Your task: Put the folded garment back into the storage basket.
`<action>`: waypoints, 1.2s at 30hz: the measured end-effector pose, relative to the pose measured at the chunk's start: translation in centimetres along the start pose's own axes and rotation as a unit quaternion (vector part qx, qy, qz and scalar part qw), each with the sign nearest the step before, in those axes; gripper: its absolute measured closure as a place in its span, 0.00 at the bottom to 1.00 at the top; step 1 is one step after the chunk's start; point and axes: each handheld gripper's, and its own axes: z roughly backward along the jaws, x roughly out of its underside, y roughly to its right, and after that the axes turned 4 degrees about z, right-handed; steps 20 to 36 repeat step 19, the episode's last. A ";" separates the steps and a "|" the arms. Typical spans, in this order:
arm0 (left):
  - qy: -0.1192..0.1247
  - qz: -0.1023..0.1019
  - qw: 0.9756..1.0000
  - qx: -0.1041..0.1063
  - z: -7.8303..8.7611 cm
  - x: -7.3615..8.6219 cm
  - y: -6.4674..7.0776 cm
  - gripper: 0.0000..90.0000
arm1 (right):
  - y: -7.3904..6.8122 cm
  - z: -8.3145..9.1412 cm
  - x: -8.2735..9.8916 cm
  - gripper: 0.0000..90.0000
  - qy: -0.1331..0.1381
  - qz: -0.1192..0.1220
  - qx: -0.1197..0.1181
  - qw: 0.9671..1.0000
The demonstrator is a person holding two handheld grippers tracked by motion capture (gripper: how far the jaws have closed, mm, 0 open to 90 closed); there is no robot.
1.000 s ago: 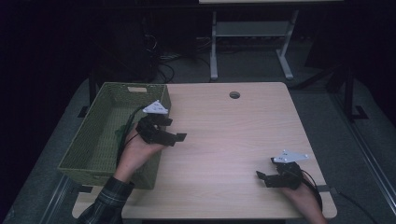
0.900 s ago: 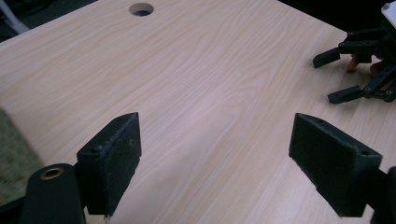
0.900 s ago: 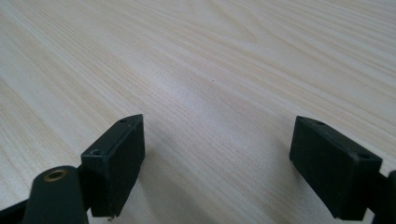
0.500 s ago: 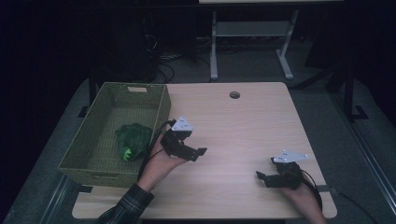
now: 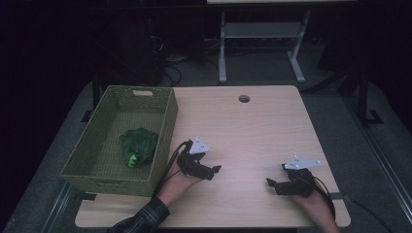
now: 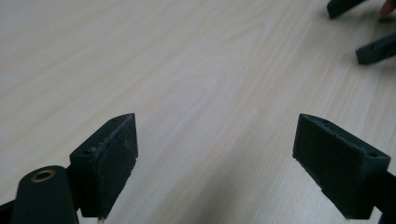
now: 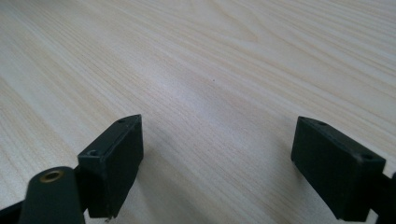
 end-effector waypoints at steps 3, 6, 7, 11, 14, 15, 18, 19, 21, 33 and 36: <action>-0.014 0.006 1.000 0.001 -1.0 0.8 -0.1 0.15 | 0.0 0.0 0.0 0.19 0.000 0.000 0.000 1.000; -0.020 0.007 1.000 -0.006 -1.7 1.3 -0.2 0.15 | 0.0 0.0 0.0 0.19 0.000 0.000 0.000 1.000; -0.024 0.005 1.000 -0.008 -1.9 1.5 -0.3 0.15 | 0.0 0.0 0.0 0.19 0.000 0.000 0.000 1.000; -0.039 -0.005 0.999 -0.019 -2.7 2.1 -0.3 0.15 | 0.0 0.0 0.0 0.19 0.000 0.000 0.000 1.000; -0.030 -0.008 0.999 -0.018 -2.8 2.2 -0.3 0.14 | 0.0 0.0 0.0 0.18 0.000 0.000 0.000 1.000; -0.029 -0.008 0.999 -0.018 -2.8 2.2 -0.3 0.14 | 0.0 0.0 0.0 0.18 0.000 0.000 0.000 1.000; -0.028 -0.007 0.999 -0.015 -2.8 2.3 -0.4 0.14 | 0.0 0.0 0.0 0.18 0.000 0.000 0.000 1.000; -0.027 -0.005 1.000 -0.013 -2.8 2.3 -0.4 0.14 | 0.0 0.0 0.0 0.18 0.000 0.000 0.000 1.000; -0.027 -0.005 1.000 -0.013 -2.8 2.3 -0.4 0.14 | 0.0 0.0 0.0 0.18 0.000 0.000 0.000 1.000; -0.027 -0.005 1.000 -0.013 -2.8 2.3 -0.4 0.14 | 0.0 0.0 0.0 0.18 0.000 0.000 0.000 1.000; -0.027 -0.005 1.000 -0.013 -2.8 2.3 -0.4 0.14 | 0.0 0.0 0.0 0.18 0.000 0.000 0.000 1.000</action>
